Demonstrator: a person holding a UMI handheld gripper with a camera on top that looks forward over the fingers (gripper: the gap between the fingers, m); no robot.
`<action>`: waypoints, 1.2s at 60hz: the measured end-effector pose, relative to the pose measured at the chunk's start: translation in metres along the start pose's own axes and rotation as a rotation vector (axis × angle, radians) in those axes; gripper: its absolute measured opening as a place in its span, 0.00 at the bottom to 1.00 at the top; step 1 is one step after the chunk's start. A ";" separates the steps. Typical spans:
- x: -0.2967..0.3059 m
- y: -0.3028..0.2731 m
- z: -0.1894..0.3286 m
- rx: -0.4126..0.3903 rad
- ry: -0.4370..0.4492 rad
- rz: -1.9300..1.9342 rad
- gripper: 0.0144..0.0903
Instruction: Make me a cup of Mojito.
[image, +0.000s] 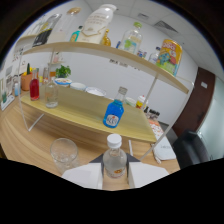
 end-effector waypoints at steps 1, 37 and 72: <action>0.000 -0.002 0.000 0.006 0.012 -0.035 0.26; -0.010 -0.045 0.010 0.003 0.384 -1.490 0.26; -0.022 -0.050 -0.002 -0.039 0.386 -1.718 0.26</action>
